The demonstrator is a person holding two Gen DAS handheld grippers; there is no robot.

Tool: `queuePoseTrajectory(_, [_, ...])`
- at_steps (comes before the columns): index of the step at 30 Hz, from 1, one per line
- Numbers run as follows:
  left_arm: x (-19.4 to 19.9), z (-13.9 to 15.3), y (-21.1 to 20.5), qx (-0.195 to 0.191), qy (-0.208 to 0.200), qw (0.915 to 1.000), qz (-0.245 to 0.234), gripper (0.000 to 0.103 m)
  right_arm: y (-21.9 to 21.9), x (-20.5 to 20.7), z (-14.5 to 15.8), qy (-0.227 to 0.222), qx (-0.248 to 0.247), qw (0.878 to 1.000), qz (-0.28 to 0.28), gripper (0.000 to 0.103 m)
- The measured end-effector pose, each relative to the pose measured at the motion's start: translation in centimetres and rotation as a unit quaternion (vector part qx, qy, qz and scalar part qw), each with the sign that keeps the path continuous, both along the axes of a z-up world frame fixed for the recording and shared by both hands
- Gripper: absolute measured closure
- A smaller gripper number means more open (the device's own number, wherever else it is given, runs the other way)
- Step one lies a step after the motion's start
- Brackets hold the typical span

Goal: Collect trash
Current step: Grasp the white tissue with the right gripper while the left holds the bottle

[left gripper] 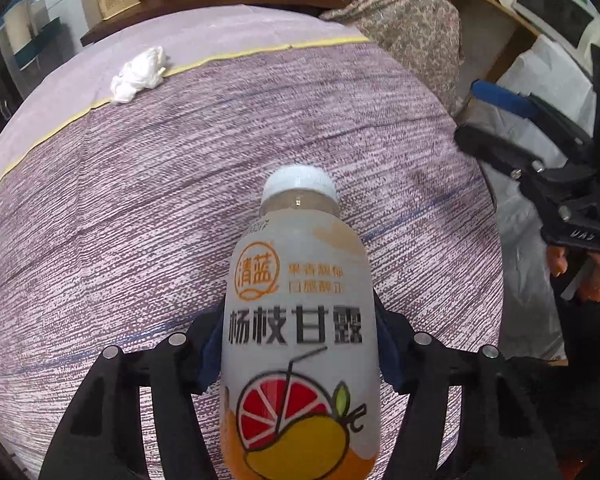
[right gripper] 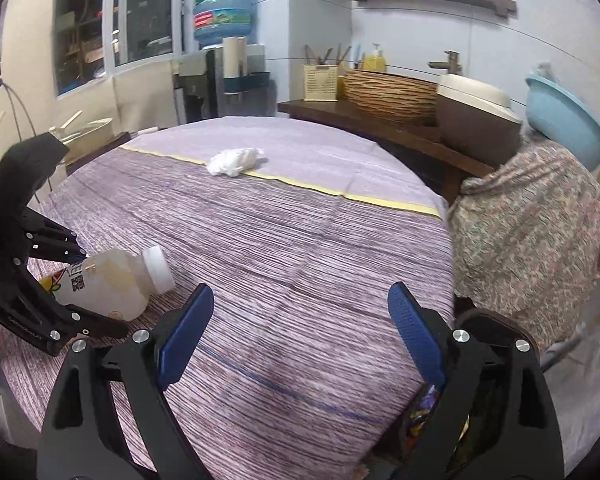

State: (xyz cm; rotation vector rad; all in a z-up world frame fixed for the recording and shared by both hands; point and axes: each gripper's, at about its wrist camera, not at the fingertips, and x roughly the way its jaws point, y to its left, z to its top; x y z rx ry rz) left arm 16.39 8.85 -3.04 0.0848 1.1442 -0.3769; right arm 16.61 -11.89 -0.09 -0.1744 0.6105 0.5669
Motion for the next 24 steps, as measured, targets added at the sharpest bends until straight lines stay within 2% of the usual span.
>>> queuePoseTrajectory(3, [-0.6,0.9,1.6,-0.034,-0.021,0.999,0.018,0.042,1.6,0.6,0.1,0.007,0.0,1.0,0.017,0.015])
queuePoseTrajectory(8, [-1.7,2.3,4.4,-0.054,-0.062,0.9949,0.058,0.042,4.9,2.7,0.8,0.033,0.01,0.998,0.051,0.015])
queuePoseTrajectory(14, [-3.8,3.8,8.4,-0.083,-0.108,0.9833,0.121,0.042,9.8,6.8,1.6,0.074,0.03,0.994,0.078,0.015])
queuePoseTrajectory(18, [-4.9,4.1,10.6,-0.1,-0.122,0.9758,0.151,0.042,14.3,10.8,1.2,0.106,0.036,0.991,0.078,0.015])
queuePoseTrajectory(24, [-5.1,4.2,12.2,-0.098,-0.142,0.9682,0.182,0.042,19.3,15.9,0.0,0.134,0.03,0.989,0.059,0.015])
